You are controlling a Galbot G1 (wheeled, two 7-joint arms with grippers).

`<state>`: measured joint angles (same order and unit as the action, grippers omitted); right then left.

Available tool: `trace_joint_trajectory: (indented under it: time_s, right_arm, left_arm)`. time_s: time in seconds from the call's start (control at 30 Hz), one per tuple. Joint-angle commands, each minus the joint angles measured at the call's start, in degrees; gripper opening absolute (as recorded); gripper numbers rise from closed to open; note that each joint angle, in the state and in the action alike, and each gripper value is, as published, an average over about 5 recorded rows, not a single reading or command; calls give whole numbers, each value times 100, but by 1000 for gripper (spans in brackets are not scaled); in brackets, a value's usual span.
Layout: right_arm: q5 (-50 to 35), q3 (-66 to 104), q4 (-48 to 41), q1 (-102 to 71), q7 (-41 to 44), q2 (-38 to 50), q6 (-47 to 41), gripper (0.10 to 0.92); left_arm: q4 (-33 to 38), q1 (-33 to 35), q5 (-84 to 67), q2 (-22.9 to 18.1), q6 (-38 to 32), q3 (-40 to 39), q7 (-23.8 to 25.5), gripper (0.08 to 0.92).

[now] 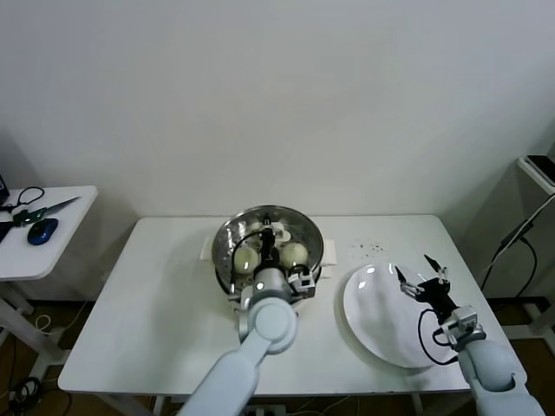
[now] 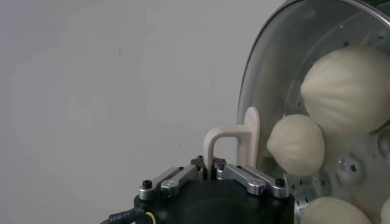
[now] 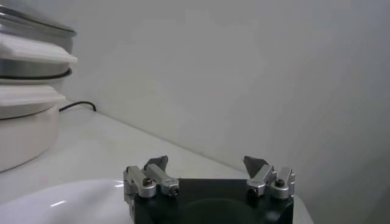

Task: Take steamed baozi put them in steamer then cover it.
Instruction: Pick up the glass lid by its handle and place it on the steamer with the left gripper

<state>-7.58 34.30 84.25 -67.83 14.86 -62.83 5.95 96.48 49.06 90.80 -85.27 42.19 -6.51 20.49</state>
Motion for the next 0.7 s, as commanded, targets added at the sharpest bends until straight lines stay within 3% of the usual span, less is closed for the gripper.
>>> trace_joint_trajectory:
  time_s: [0.03, 0.7]
  right_arm:
    - [26, 14, -15, -2, 17, -10, 15, 823]
    - [115, 52, -70, -10, 107, -97, 75, 823]
  left_arm:
    - [-74, 43, -49, -41, 281, -3, -132, 151]
    - [-199, 80, -190, -63, 281, 21, -538, 151]
